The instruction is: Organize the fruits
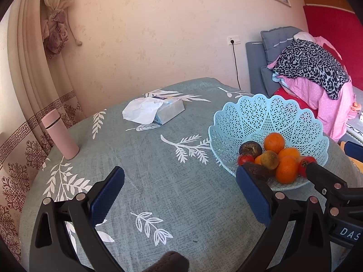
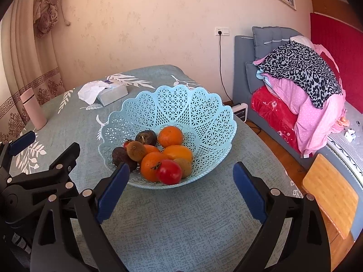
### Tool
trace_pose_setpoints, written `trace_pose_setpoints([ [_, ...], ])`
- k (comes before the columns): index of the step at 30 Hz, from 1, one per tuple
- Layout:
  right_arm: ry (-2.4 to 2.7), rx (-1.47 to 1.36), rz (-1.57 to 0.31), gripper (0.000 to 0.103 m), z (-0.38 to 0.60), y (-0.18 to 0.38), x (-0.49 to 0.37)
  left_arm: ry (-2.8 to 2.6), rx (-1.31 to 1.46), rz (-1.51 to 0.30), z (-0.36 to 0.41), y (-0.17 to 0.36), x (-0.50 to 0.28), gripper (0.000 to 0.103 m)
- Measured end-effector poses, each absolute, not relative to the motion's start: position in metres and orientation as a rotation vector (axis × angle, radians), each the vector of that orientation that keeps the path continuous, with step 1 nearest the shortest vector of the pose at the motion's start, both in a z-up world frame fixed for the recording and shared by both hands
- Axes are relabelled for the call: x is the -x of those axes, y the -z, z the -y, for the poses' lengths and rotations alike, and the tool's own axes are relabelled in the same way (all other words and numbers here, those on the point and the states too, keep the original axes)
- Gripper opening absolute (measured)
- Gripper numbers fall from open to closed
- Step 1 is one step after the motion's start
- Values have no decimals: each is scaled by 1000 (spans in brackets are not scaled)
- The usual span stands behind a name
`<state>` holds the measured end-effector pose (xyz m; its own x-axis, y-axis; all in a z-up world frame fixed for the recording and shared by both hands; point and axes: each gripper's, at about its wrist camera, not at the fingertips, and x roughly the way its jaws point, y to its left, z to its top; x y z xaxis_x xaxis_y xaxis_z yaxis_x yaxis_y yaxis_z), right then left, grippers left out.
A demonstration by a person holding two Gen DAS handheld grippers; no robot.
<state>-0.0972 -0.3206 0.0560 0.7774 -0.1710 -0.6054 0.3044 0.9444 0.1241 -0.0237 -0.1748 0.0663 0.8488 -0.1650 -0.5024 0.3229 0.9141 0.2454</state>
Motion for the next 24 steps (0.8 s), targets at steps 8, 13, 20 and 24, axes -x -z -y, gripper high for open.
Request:
trace_pose_setpoints([
  [8, 257, -217, -645, 95, 321, -51, 92, 259, -341, -510, 176, -61, 20, 98],
  [13, 257, -217, -653, 95, 322, -48, 91, 257, -354, -517, 178, -57, 20, 98],
  [20, 263, -201, -650, 95, 319, -48, 91, 252, -363, -520, 180, -55, 18, 98],
  [24, 264, -202, -650, 95, 319, -48, 91, 251, -364, -518, 179, -55, 18, 98],
])
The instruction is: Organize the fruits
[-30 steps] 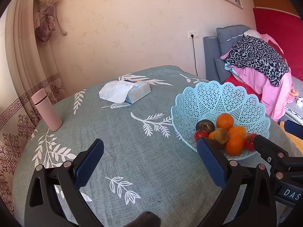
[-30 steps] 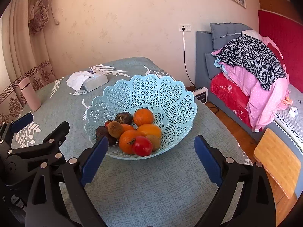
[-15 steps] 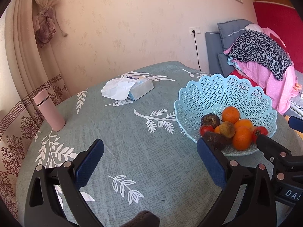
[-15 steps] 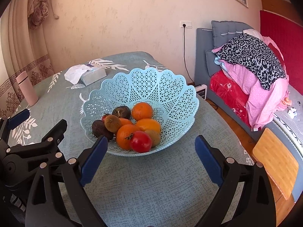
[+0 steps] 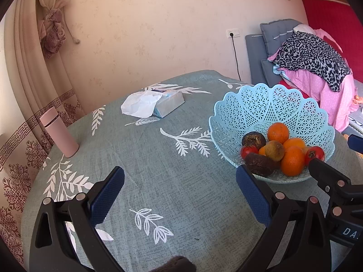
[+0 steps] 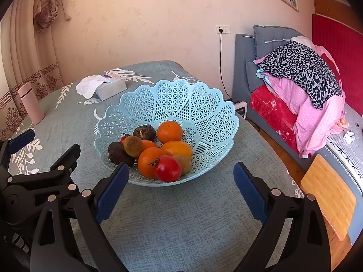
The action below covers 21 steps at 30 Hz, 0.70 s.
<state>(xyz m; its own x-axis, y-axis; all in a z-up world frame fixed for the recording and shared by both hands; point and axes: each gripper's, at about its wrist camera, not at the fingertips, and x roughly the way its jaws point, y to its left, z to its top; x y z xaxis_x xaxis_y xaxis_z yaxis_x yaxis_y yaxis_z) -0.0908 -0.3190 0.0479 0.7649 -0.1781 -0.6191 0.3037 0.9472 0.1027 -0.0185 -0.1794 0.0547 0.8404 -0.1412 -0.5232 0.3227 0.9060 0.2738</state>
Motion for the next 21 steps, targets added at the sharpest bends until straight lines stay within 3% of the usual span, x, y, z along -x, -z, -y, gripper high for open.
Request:
trace_pose_setpoints([
  [21, 262, -202, -646, 95, 318, -49, 92, 245, -370, -504, 176, -54, 20, 98],
])
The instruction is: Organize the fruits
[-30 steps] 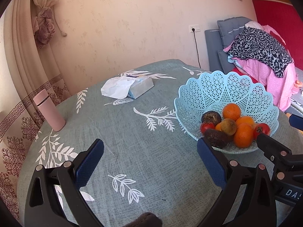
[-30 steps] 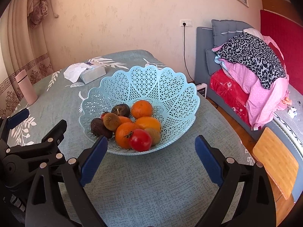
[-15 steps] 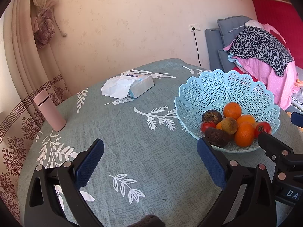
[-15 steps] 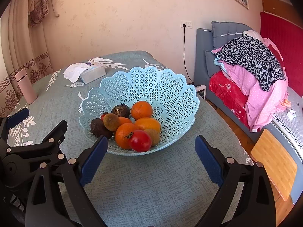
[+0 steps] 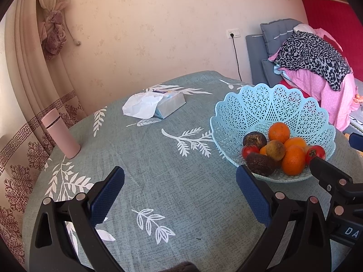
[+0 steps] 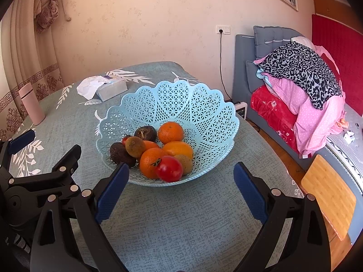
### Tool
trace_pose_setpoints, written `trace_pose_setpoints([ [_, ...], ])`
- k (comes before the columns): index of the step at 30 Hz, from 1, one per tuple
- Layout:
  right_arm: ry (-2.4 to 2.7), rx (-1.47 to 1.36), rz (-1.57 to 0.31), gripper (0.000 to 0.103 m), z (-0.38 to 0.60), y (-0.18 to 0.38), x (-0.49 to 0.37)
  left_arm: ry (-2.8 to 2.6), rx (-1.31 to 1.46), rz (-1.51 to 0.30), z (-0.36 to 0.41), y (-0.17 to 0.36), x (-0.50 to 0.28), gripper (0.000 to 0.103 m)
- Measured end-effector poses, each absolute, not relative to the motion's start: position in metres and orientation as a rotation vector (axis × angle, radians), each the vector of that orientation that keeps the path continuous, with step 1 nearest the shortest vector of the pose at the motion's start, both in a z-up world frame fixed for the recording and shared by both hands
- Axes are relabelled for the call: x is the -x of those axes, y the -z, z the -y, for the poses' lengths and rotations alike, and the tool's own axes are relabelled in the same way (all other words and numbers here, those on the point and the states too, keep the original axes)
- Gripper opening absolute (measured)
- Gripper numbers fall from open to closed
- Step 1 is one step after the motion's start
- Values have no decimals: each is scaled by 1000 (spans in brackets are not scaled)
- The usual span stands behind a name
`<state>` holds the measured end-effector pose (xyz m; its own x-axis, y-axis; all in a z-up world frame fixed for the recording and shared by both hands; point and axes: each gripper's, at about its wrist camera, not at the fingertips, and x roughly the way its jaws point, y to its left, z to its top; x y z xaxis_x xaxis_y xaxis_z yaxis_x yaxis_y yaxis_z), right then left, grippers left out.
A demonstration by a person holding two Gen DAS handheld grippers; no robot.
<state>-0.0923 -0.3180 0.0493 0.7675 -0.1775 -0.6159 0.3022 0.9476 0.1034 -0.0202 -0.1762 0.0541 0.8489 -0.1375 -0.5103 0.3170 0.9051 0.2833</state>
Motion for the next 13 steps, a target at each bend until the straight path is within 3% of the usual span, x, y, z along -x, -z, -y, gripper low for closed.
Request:
trace_pose_setpoints([
  [13, 238, -216, -666, 95, 310, -49, 93, 225, -367, -594, 161, -44, 19, 98],
])
